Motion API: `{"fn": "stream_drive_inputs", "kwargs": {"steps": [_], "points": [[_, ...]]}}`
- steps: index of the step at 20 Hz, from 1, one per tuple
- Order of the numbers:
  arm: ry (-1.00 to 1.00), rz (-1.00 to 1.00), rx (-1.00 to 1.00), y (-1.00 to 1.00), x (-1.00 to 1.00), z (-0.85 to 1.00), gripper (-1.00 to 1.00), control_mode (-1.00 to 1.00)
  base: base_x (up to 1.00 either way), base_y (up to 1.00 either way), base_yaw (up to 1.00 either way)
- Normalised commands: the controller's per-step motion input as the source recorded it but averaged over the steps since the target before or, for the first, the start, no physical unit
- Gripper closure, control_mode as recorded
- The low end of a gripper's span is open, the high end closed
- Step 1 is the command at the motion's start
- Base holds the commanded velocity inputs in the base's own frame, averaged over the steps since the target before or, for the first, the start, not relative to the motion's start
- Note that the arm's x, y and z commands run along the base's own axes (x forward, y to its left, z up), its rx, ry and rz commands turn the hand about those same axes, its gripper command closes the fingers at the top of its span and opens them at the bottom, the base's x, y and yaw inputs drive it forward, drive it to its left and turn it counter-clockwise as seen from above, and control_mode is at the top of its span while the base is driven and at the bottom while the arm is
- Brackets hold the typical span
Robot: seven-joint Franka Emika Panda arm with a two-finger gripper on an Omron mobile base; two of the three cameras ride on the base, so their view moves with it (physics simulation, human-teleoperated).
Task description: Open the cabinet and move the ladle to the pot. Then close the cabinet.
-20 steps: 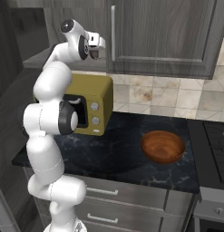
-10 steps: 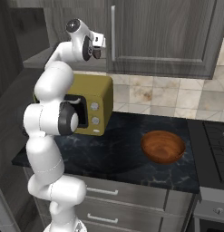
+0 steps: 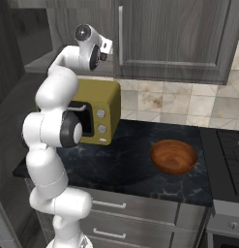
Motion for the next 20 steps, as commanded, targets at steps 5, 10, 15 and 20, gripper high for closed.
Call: {"fn": "stream_drive_inputs", "kwargs": {"steps": [5, 10, 15, 20], "points": [[-0.01, 0.01, 0.06, 0.49, -0.04, 0.0, 1.0, -1.0, 0.0, 0.0, 0.0], [0.0, 0.0, 0.0, 0.78, -0.16, 0.0, 1.0, -1.0, 0.0, 0.0, 0.0], [0.0, 0.01, 0.0, 0.52, -0.21, 0.03, 1.0, -1.0, 0.0, 0.0, 0.0], [0.0, 0.06, 0.0, 0.27, -0.27, 0.07, 1.0, -1.0, 0.0, 0.0, 0.0]]}}
